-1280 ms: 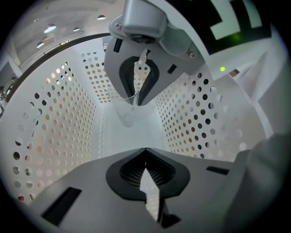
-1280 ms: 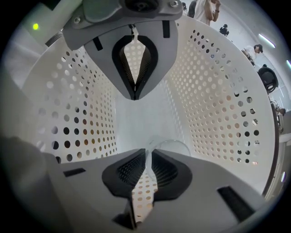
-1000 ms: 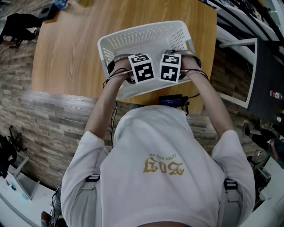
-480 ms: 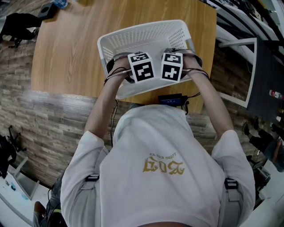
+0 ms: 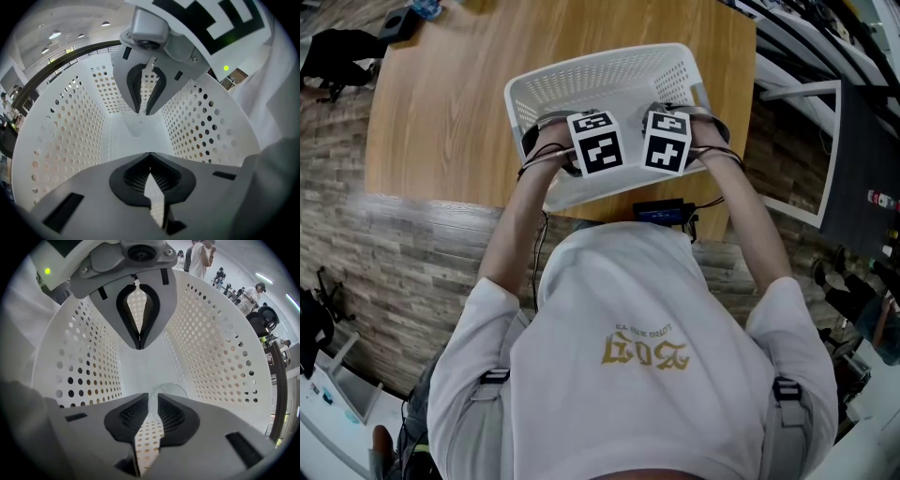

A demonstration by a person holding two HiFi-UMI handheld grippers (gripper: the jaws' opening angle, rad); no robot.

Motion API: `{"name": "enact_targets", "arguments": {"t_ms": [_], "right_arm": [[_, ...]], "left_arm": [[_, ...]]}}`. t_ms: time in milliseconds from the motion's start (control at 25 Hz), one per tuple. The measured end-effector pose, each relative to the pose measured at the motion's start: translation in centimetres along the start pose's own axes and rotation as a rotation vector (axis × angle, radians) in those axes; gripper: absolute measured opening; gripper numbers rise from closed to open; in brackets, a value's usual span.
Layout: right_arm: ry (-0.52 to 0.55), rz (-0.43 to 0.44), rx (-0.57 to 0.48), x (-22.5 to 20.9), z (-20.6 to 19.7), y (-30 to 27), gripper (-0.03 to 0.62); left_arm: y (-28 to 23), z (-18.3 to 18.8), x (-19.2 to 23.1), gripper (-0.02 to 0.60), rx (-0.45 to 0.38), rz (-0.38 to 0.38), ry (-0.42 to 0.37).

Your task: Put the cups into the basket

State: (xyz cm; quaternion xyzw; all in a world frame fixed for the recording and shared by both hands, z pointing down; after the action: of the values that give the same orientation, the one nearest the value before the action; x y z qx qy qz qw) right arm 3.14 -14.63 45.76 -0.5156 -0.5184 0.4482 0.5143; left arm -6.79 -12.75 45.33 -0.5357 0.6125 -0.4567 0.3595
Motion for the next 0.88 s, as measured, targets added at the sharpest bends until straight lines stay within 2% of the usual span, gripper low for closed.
{"name": "enact_targets", "arguments": {"t_ms": [880], "right_arm": [[-0.035,-0.009,-0.056,0.1,-0.3,1.8,0.049]], "left_arm": [[1.4,0.1,-0.1,0.006,-0.049,0.026,0.021]]}}
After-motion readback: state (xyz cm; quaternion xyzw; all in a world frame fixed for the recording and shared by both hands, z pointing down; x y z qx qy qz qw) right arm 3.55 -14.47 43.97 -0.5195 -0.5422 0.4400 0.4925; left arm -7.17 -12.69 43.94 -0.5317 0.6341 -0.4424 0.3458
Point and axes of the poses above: the fingertips, and each gripper's own axes: y backward along the fingers, x to its left, z out of its top, the point moved 10 cm from there along y, backward along the fingers, and after that the axes turned 1 degree about -y, right-handed, at the moved point
